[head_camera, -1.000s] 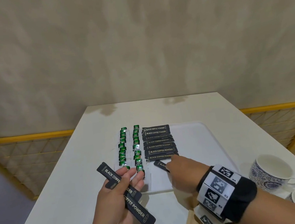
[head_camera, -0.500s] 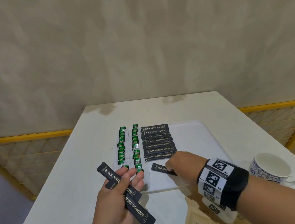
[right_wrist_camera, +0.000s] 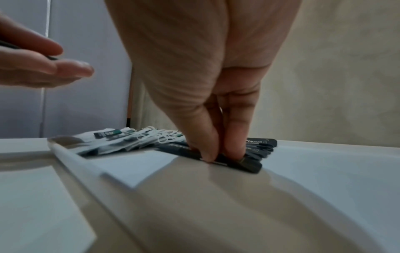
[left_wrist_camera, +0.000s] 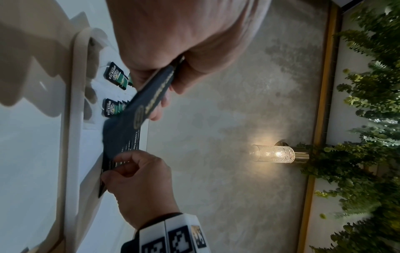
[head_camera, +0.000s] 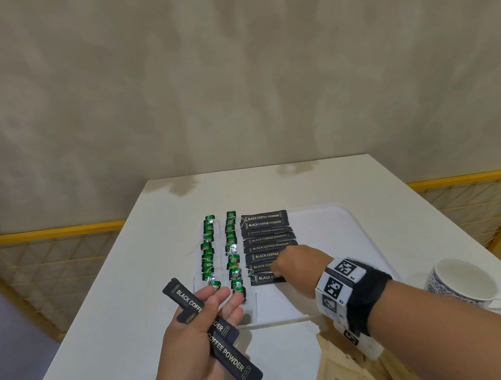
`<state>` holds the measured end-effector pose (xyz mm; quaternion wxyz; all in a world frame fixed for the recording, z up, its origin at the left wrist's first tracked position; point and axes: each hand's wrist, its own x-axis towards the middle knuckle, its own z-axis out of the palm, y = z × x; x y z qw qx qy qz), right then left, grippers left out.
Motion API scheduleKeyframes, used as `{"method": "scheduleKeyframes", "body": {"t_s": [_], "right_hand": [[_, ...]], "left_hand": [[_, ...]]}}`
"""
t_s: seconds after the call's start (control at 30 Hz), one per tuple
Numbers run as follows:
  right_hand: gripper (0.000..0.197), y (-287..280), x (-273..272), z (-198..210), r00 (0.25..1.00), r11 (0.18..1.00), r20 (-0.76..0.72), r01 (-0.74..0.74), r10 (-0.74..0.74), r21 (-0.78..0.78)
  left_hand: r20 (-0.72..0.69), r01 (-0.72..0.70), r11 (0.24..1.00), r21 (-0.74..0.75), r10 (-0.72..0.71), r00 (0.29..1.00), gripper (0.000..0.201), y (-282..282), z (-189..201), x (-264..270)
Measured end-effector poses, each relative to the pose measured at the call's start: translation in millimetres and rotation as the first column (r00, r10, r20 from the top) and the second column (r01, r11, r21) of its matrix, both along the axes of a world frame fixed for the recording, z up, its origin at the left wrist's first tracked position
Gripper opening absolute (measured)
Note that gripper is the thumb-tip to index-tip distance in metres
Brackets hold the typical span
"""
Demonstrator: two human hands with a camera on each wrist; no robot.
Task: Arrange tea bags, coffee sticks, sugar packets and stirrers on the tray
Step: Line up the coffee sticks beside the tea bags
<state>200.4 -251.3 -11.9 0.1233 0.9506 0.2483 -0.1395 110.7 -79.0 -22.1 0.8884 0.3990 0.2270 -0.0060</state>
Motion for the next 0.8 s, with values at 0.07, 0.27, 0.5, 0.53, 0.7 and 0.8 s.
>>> {"method": "scheduleKeyframes", "body": {"t_s": [0.07,0.27,0.5,0.53,0.7,0.8], "right_hand": [[0.03,0,1,0,1.0,1.0,0.002,0.003,-0.003,0.006],[0.03,-1,2,-3,1.0,1.0,0.023,-0.006,0.006,0.015],[0.02,-2,-6,1,0.995,0.96,0.043,0.073,-0.088,0.27],[0.014,0,-10,4,0.993,0.92,0.03,0.092,-0.112,0.381],[0.012,16,-40,17,0.923,0.627,-0.385,0.301,-0.001,0.719],[0.012,20,-51,16,0.846,0.43,-0.528,0.451,0.072,0.782]], "left_hand": [[0.002,-0.003,1.0,-0.002,0.003,1.0,0.016,0,0,0],[0.002,0.0,1.0,-0.015,0.0,1.0,0.017,-2,-2,0],[-0.048,0.052,0.995,-0.089,-0.057,0.997,0.019,0,-4,4],[-0.057,0.063,0.991,-0.119,-0.071,0.996,0.022,0,-4,6],[-0.031,0.106,0.965,-0.242,-0.117,0.993,0.028,-6,-4,6],[-0.005,0.166,0.958,-0.235,-0.172,0.985,0.03,-16,-2,4]]}}
